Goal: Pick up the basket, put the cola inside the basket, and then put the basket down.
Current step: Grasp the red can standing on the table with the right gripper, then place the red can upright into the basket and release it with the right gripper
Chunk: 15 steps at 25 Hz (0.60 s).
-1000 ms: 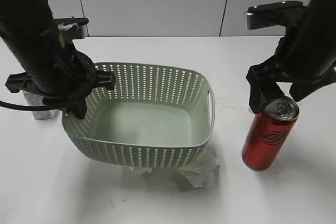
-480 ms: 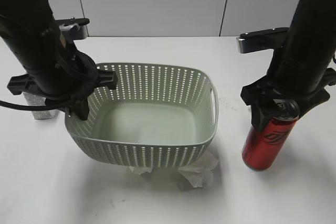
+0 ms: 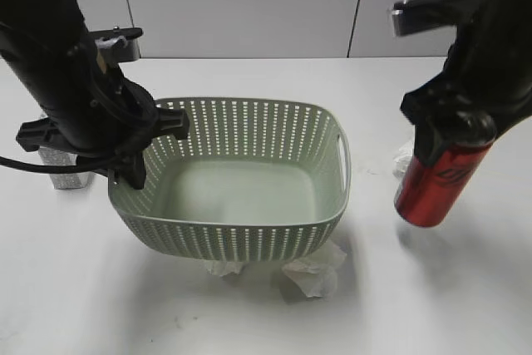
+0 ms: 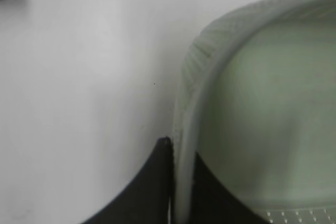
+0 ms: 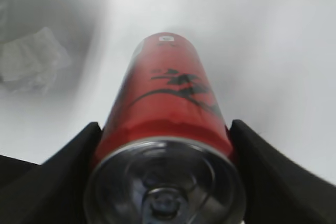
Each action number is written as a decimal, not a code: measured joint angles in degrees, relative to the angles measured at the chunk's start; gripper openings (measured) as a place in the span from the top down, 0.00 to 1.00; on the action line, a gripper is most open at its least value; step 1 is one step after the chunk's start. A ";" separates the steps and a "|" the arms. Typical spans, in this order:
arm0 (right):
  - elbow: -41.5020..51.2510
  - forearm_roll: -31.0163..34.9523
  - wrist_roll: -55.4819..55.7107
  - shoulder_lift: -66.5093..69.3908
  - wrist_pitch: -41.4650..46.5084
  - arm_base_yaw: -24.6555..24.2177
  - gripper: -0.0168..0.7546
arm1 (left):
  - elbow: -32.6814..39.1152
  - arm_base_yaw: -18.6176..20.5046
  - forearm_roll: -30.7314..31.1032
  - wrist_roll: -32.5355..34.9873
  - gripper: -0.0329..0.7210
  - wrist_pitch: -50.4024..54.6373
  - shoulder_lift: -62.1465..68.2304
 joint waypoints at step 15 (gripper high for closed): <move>-19.74 6.77 -2.49 -6.58 2.23 3.76 0.29 | -9.69 0.00 -0.41 0.05 0.96 1.92 9.53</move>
